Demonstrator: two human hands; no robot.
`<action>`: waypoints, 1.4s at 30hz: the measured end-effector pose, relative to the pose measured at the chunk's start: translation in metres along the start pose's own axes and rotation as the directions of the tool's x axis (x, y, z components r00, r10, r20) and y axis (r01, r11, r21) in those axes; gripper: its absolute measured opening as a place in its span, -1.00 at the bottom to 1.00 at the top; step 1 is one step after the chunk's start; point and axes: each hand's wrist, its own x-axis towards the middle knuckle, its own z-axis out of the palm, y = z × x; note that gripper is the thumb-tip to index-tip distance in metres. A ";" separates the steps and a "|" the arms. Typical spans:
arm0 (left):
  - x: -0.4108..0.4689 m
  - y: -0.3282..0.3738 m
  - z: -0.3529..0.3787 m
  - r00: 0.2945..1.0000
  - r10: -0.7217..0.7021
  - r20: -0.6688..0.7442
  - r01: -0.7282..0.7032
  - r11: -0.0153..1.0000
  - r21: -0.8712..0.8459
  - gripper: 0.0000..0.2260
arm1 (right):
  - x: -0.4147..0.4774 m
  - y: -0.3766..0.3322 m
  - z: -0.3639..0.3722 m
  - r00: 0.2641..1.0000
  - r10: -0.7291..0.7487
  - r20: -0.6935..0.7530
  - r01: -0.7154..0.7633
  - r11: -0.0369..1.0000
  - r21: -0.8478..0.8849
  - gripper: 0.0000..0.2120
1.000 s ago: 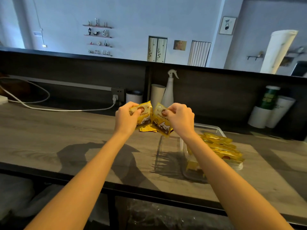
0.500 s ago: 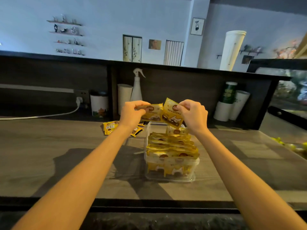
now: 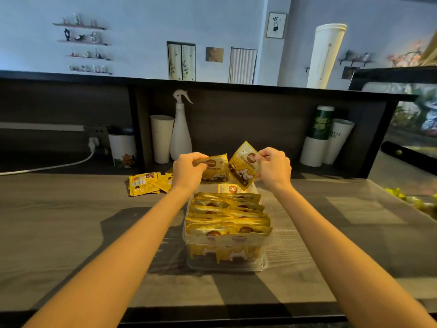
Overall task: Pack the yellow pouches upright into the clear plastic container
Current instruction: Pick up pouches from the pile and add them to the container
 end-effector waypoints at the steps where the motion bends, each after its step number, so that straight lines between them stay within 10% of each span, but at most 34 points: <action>1: 0.001 -0.001 0.003 1.000 0.002 0.012 -0.002 0.999 0.045 -0.78 | 0.001 0.002 0.001 1.000 0.008 -0.004 -0.008 1.000 0.004 -0.83; 19: 0.006 0.004 -0.009 0.814 -0.201 0.545 -0.046 0.913 0.406 -0.65 | -0.003 0.012 0.000 1.000 -0.026 0.003 0.026 1.000 -0.005 -0.81; 31: 0.038 0.006 0.033 0.811 -0.224 0.541 -0.218 0.742 0.634 -0.79 | 0.008 0.014 -0.002 0.982 -0.068 -0.174 0.073 0.997 0.021 -0.79; 42: 0.043 0.001 0.058 0.651 -0.268 0.710 -0.339 0.735 0.588 -0.67 | 0.021 0.026 0.001 0.975 -0.020 -0.220 0.038 0.996 0.080 -0.81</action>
